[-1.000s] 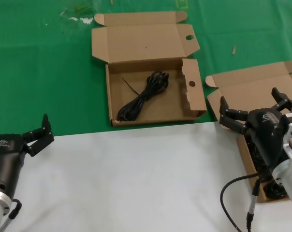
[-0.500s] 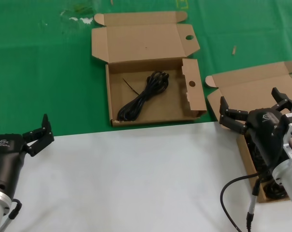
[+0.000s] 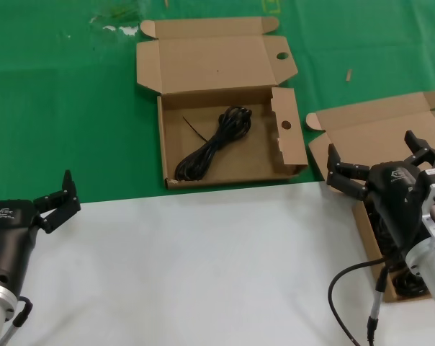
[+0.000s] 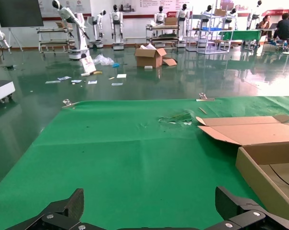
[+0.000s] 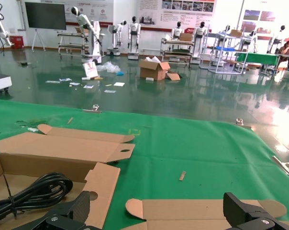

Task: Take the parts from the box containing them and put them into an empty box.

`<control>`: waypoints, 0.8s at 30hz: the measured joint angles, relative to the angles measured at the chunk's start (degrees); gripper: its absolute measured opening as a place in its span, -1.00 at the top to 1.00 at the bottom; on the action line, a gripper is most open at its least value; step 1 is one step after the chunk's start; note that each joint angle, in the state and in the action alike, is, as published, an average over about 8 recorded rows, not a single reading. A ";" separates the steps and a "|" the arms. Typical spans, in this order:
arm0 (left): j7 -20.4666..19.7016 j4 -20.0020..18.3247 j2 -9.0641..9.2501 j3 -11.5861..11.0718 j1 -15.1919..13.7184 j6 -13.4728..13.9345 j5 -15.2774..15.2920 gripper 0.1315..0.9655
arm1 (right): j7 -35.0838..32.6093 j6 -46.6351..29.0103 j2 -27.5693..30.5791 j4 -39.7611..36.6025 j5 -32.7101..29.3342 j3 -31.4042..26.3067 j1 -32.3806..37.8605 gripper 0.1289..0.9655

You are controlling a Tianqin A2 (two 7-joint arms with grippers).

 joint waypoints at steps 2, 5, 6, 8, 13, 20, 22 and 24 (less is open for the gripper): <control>0.00 0.00 0.00 0.00 0.00 0.00 0.00 -1.00 | 0.00 0.00 0.00 0.00 0.00 0.00 0.00 -1.00; 0.00 0.00 0.00 0.00 0.00 0.00 0.00 -1.00 | 0.00 0.00 0.00 0.00 0.00 0.00 0.00 -1.00; 0.00 0.00 0.00 0.00 0.00 0.00 0.00 -1.00 | 0.00 0.00 0.00 0.00 0.00 0.00 0.00 -1.00; 0.00 0.00 0.00 0.00 0.00 0.00 0.00 -1.00 | 0.00 0.00 0.00 0.00 0.00 0.00 0.00 -1.00; 0.00 0.00 0.00 0.00 0.00 0.00 0.00 -1.00 | 0.00 0.00 0.00 0.00 0.00 0.00 0.00 -1.00; 0.00 0.00 0.00 0.00 0.00 0.00 0.00 -1.00 | 0.00 0.00 0.00 0.00 0.00 0.00 0.00 -1.00; 0.00 0.00 0.00 0.00 0.00 0.00 0.00 -1.00 | 0.00 0.00 0.00 0.00 0.00 0.00 0.00 -1.00; 0.00 0.00 0.00 0.00 0.00 0.00 0.00 -1.00 | 0.00 0.00 0.00 0.00 0.00 0.00 0.00 -1.00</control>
